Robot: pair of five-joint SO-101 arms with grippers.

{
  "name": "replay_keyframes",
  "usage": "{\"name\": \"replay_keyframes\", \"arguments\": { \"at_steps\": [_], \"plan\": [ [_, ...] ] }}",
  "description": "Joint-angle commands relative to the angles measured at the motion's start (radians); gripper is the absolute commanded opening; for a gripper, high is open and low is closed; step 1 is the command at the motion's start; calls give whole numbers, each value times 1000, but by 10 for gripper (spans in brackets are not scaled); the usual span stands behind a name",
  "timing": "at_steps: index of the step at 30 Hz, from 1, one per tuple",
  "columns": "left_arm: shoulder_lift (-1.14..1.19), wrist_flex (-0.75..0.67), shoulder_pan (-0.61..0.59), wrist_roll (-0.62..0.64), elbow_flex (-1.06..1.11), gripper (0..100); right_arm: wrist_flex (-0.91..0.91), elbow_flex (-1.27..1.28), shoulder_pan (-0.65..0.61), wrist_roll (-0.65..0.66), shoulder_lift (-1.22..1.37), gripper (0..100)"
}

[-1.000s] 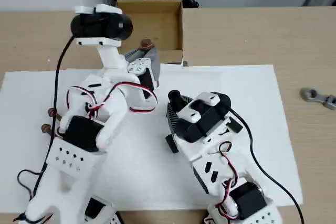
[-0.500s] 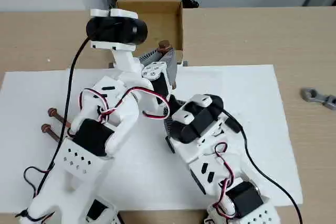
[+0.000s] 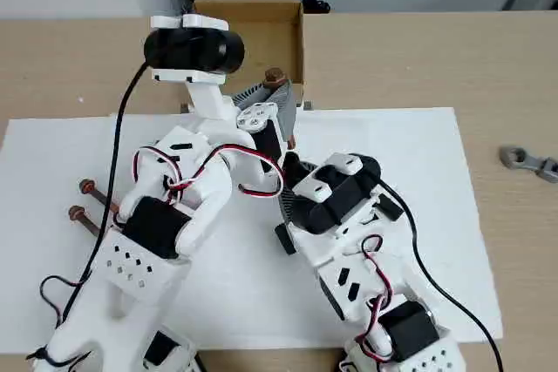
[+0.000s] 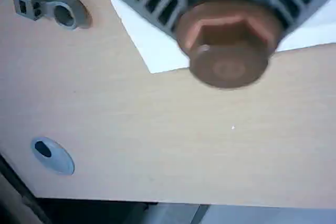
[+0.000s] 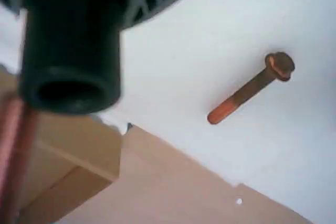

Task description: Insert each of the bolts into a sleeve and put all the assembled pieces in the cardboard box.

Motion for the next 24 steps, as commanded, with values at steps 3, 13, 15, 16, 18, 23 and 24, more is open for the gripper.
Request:
{"name": "replay_keyframes", "arguments": {
  "at_steps": [3, 13, 15, 16, 18, 23, 24],
  "plan": [
    [-12, 6, -5, 3, -22, 5, -33, -15, 12, -11, -15, 4],
    [-74, 41, -8, -11, -76, 5, -25, -9, 15, -9, -15, 4],
    [-92, 86, -23, -11, -104, 5, -24, -8, 15, -9, -13, 4],
    [-94, 109, -25, -11, -113, 5, -24, -8, 15, -8, -12, 4],
    [-97, 132, -26, -11, -131, 5, -24, -8, 15, -8, -7, 4],
    [-94, 219, -21, -5, -252, 5, -24, -6, 16, -8, -5, 4],
    [-94, 239, -6, -5, -268, 5, -24, -6, 16, -8, -5, 4]
  ]
}}
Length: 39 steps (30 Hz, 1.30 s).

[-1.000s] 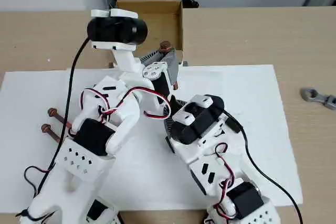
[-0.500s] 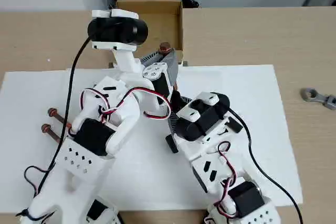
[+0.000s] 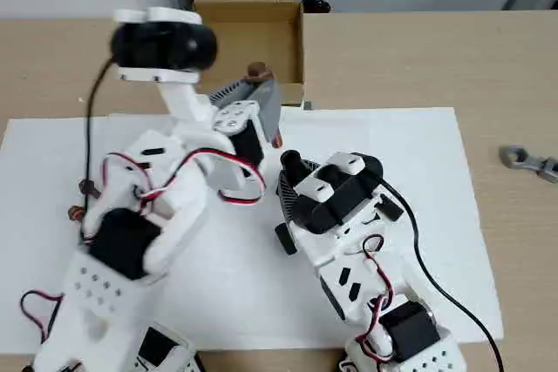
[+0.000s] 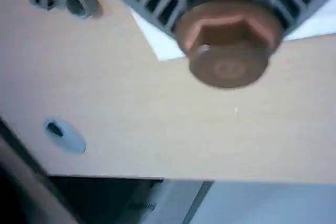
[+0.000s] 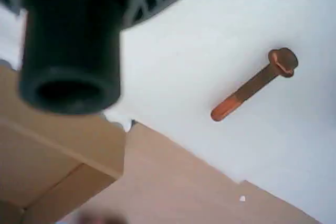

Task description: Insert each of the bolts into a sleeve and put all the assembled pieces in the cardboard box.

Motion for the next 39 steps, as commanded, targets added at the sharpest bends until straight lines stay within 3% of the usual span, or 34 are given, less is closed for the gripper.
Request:
{"name": "replay_keyframes", "arguments": {
  "at_steps": [1, 21, 39],
  "plan": [
    [-32, 57, 26, -2, -101, 5, -22, -6, 12, -8, -5, 4],
    [37, -51, 118, 26, 48, 6, -22, -6, 33, -8, -7, 4],
    [2, -91, 26, 26, 51, 6, -8, -9, 30, 8, -5, 4]
  ]
}}
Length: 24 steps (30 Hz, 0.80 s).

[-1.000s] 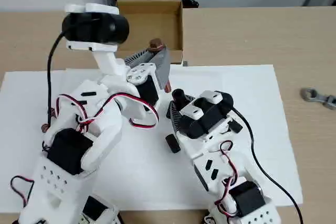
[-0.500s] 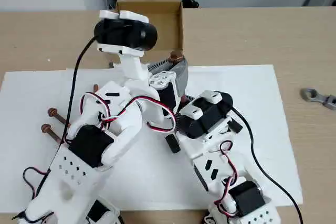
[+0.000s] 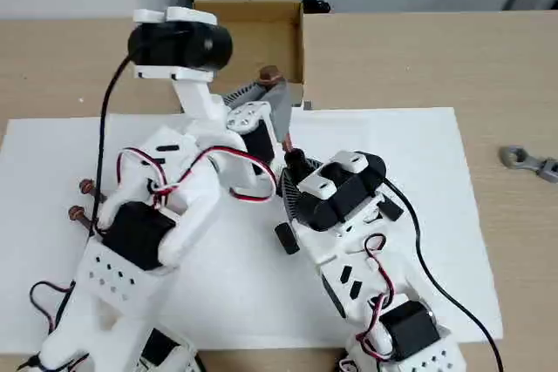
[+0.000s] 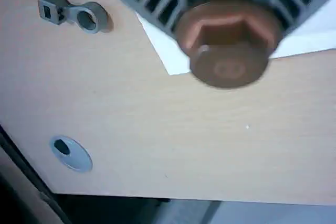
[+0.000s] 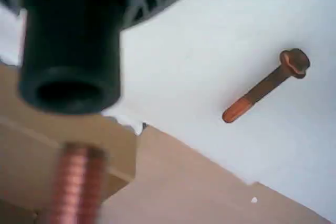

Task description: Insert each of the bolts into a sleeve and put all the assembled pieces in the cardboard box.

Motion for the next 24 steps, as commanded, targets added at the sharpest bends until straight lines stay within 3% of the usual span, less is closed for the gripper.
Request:
{"name": "replay_keyframes", "arguments": {
  "at_steps": [1, 17, 24],
  "plan": [
    [-29, -34, 11, 8, 1, 6, -8, -14, 8, 8, -5, 4],
    [-3, -80, 55, 3, 85, 6, -8, -14, 8, 11, -5, 3],
    [15, -26, 84, -61, 113, 6, -8, -15, 8, 11, -5, 3]
  ]
}}
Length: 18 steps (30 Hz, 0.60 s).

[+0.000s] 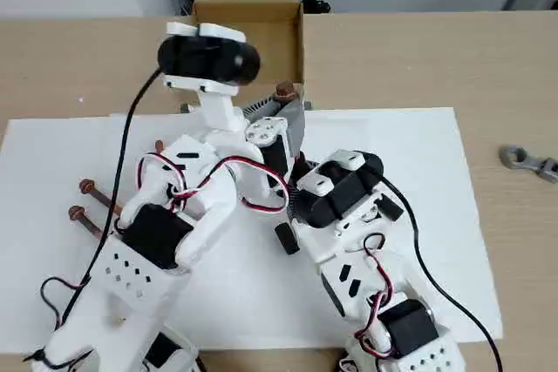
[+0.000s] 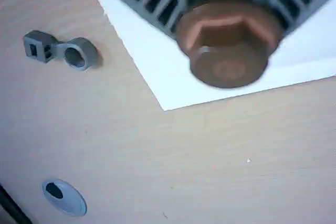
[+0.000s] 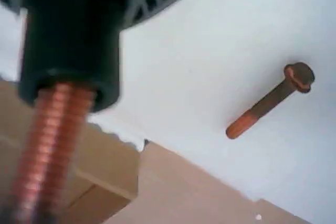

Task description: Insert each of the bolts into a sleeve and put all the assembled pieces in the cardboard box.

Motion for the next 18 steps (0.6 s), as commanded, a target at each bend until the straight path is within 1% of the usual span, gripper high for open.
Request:
{"name": "replay_keyframes", "arguments": {
  "at_steps": [1, 4, 9, 11, 16, 18],
  "plan": [
    [3, 29, 25, -29, 2, 6, -10, -18, 4, 11, -8, 3],
    [3, 84, 44, -74, -21, 6, -10, -20, 4, 11, -8, 3],
    [8, 216, 55, -81, -113, 6, -10, -20, 4, 11, -8, 3],
    [8, 262, 55, -107, -142, 6, -10, -21, 4, 11, -8, 3],
    [3, 348, 49, -114, -211, 9, -10, -21, 4, 12, -8, 3],
    [2, 362, 49, -109, -225, 48, -10, -21, 4, 12, -8, 3]
  ]
}}
